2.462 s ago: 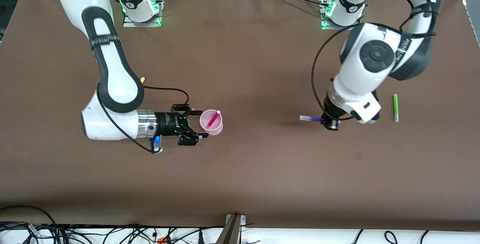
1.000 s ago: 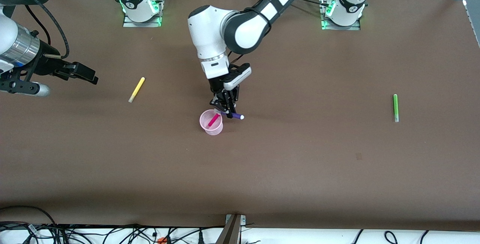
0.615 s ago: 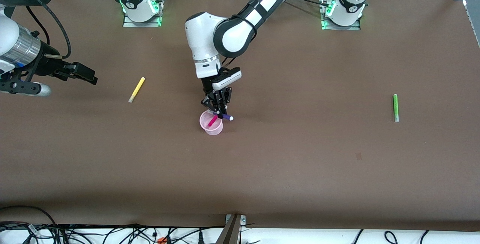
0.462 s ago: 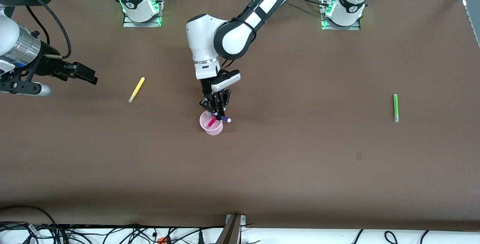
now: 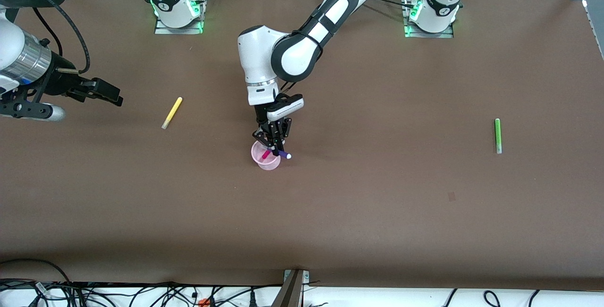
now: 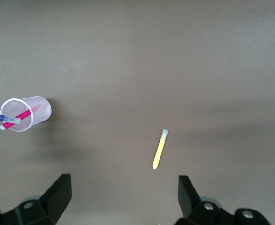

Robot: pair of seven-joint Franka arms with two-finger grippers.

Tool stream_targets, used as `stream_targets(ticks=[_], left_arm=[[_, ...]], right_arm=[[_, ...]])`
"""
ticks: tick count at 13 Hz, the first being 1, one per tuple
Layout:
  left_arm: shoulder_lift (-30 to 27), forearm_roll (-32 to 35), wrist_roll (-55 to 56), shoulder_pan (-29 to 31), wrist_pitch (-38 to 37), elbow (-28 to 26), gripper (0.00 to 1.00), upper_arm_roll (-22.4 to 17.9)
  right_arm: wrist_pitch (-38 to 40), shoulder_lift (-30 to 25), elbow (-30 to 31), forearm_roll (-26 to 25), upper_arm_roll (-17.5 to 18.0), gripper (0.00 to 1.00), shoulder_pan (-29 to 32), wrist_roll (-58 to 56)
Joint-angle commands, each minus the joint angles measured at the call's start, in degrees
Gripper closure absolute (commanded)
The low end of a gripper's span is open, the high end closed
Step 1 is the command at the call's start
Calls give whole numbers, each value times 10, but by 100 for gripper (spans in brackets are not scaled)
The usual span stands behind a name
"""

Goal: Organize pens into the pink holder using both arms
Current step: 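Lower the purple marker into the pink cup and open the left gripper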

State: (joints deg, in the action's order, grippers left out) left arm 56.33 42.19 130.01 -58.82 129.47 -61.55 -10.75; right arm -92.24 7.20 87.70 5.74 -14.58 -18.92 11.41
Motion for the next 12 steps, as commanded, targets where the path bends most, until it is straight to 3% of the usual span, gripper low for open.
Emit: stream_targets(ticks=[1,8,12], left_arm=[[20,17,0,-5,11,28,100,-23],[24,17,0,-4,11,36,100,-34],[55,17,0,-9,11,56,100,-42]], right_arm=[[-7,-7,8,-9,2,0,0,-7],[-7,-7,7,-9,2,0,0,-7],[-7,-7,8,-8,2,0,0,-7]])
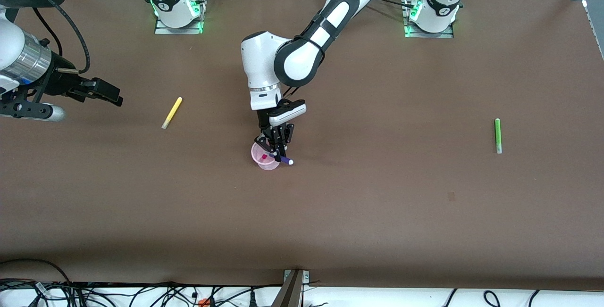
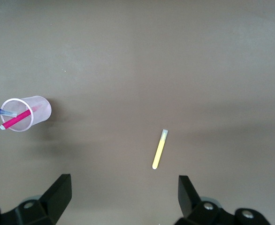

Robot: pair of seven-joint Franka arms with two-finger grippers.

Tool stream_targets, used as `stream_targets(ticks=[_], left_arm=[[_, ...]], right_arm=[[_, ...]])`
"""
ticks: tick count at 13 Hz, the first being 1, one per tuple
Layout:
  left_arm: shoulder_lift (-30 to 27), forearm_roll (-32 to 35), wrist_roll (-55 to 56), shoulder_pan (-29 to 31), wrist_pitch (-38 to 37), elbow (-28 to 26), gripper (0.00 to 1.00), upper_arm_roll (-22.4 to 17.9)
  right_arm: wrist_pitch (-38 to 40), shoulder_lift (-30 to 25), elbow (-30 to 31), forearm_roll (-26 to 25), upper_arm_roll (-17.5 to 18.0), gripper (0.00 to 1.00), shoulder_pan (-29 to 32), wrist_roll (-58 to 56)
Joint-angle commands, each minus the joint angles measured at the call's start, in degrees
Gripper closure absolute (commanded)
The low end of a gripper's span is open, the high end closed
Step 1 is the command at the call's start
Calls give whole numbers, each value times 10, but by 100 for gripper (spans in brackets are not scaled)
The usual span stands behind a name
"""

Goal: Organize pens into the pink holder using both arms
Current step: 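Lower the purple marker into the pink cup and open the left gripper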

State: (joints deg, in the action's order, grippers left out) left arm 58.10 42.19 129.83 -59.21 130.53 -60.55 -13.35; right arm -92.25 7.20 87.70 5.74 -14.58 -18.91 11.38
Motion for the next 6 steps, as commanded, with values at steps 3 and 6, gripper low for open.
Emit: stream_targets(ticks=[3,6], left_arm=[[40,17,2,-12,1,47,100,-19],[39,17,2,-16,1,47,100,-19]], right_arm=[[-7,-7,8,-8,2,0,0,-7],[-8,-7,8,-8,2,0,0,-7]])
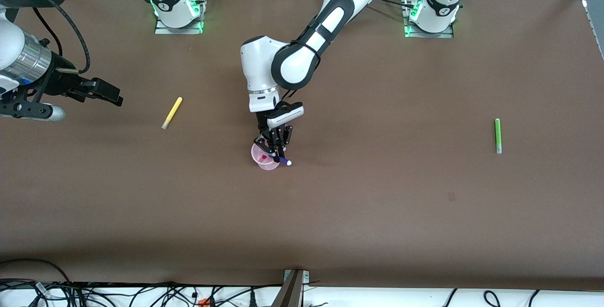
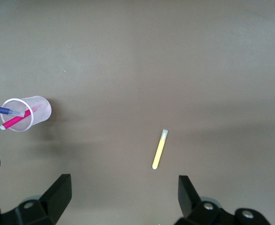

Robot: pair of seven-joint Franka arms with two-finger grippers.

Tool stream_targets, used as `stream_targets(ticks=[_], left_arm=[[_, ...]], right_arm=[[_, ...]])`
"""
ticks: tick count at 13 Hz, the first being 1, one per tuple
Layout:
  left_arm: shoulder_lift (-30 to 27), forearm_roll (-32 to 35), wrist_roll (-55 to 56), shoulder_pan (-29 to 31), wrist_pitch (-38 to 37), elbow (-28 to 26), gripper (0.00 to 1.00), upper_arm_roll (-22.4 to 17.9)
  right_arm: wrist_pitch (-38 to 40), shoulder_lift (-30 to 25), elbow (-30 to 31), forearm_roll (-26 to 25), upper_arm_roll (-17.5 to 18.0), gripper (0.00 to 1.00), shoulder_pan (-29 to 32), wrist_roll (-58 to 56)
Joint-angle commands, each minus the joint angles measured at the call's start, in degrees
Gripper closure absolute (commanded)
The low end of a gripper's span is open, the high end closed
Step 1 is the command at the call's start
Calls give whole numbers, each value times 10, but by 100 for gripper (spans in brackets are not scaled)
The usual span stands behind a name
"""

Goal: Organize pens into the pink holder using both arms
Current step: 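Lower the purple marker into the pink cup and open the left gripper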

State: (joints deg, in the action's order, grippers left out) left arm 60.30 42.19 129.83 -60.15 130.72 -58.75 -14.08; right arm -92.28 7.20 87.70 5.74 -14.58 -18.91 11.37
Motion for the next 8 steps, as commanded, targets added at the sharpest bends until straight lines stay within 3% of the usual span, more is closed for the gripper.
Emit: stream_targets(ticks=[1,2,6,8], left_arm=[[16,16,3,-7,-1,29,85,-11],[16,16,3,-7,-1,29,61,-11],[11,16,3,-6,-2,29,38,-12],[-3,10,0,-1,-2,30,38,-11]], right_arm=[[-8,-7,8,-8,2,0,0,-6],[-8,-7,7,-8,2,0,0,-6],[-9,-7,6,-8,2,0,-1,-6],[-8,-7,6,-8,2,0,-1,-6]])
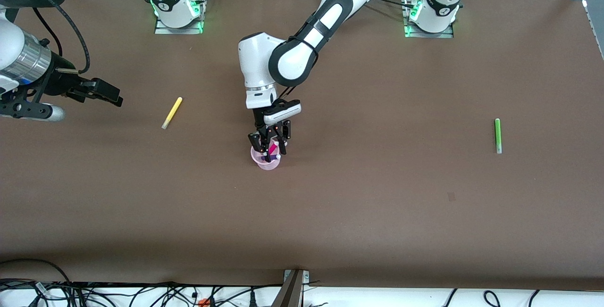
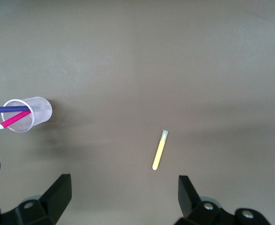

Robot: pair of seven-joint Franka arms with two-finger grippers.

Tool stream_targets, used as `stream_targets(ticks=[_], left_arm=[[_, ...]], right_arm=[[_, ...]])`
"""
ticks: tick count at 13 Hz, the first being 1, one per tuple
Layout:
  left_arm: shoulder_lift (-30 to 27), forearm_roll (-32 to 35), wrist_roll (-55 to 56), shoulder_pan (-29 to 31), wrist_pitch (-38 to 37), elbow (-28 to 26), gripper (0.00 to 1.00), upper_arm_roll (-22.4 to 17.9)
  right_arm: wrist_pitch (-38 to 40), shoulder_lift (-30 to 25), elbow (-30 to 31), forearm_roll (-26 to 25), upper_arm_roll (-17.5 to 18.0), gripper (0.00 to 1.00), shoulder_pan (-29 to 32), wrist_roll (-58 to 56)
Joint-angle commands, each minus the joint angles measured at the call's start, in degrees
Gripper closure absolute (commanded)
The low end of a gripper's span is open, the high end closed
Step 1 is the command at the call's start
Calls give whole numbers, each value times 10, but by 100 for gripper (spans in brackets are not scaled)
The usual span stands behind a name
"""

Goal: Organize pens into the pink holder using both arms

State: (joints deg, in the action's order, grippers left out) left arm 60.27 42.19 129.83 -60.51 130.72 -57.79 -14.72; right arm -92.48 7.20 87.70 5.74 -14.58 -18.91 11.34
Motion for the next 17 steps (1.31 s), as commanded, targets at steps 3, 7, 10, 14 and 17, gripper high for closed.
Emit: stream_targets(ticks=[3,7,10,14,17], left_arm=[[-65,-54,-39,33,-9,19,38,0],[-187,-311,-262,94,-96,11,29,-4],[-278,-424,-432,158,-225,-21,5,-3],[-356,-493,-713,260,-409,-65,0,-2],[-379,-501,-962,347,-510,-89,0,-2]], right_arm=[[-5,-7,5,-9,2,0,0,-6],[-5,-5,-1,-32,3,0,-6,-18],[-2,2,-21,-41,5,0,-5,-23],[0,2,-23,-39,4,0,-5,-25],[-1,2,-23,-39,5,0,-6,-33]])
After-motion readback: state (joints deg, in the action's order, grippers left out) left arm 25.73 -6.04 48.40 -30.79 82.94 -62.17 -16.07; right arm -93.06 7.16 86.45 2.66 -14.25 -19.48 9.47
